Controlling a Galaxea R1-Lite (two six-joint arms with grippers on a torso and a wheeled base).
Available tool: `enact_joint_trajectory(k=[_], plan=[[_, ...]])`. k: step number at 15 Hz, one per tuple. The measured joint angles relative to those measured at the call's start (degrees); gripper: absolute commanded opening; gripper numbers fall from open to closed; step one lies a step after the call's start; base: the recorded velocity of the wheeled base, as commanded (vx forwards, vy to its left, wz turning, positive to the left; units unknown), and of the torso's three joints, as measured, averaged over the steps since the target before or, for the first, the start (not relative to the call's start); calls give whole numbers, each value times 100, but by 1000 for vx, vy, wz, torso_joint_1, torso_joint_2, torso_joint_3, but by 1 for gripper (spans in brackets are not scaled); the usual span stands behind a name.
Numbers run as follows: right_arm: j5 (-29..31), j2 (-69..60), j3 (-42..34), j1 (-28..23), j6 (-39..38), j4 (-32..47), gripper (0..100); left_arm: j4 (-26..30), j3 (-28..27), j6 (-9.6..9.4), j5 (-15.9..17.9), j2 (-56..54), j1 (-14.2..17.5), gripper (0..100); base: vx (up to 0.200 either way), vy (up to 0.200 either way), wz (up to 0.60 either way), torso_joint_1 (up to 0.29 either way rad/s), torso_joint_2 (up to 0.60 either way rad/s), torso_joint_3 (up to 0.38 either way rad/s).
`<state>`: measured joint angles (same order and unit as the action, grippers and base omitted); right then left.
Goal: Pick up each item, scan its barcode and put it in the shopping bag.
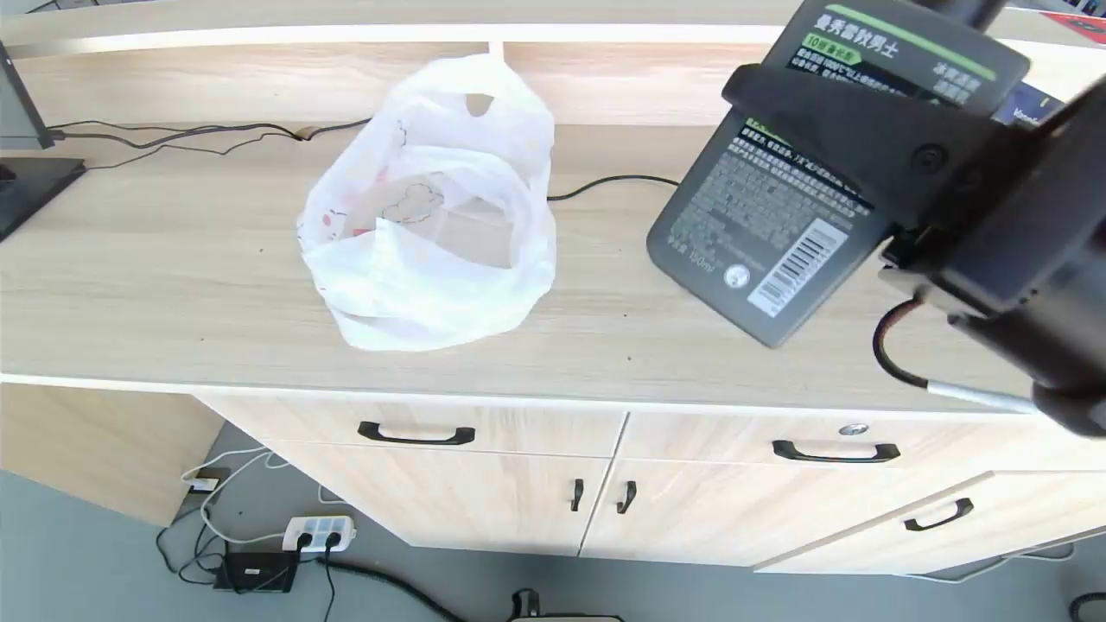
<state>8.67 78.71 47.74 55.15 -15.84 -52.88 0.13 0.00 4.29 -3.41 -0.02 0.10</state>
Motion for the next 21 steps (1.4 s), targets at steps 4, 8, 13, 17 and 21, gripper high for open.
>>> enact_joint_trajectory(k=[4,8,13,17,21], plan=[[-5,673,207,-1357,2210,-99,0,-2,0,0,0,0,-5,100,0,0,0,0,0,0],[-16,1569,608,-1812,3171,-859,0,0,0,2,0,0,-2,100,0,0,0,0,0,0],[-1104,2155,697,-2522,4859,-1526,0,-2,0,0,0,0,-5,100,0,0,0,0,0,0],[-2180,2327,724,-2708,6404,-1805,0,0,0,5,0,0,-2,100,0,0,0,0,0,0],[-2850,2487,755,-3115,7002,-1897,0,0,0,2,-2,0,-5,100,0,0,0,0,0,0]])
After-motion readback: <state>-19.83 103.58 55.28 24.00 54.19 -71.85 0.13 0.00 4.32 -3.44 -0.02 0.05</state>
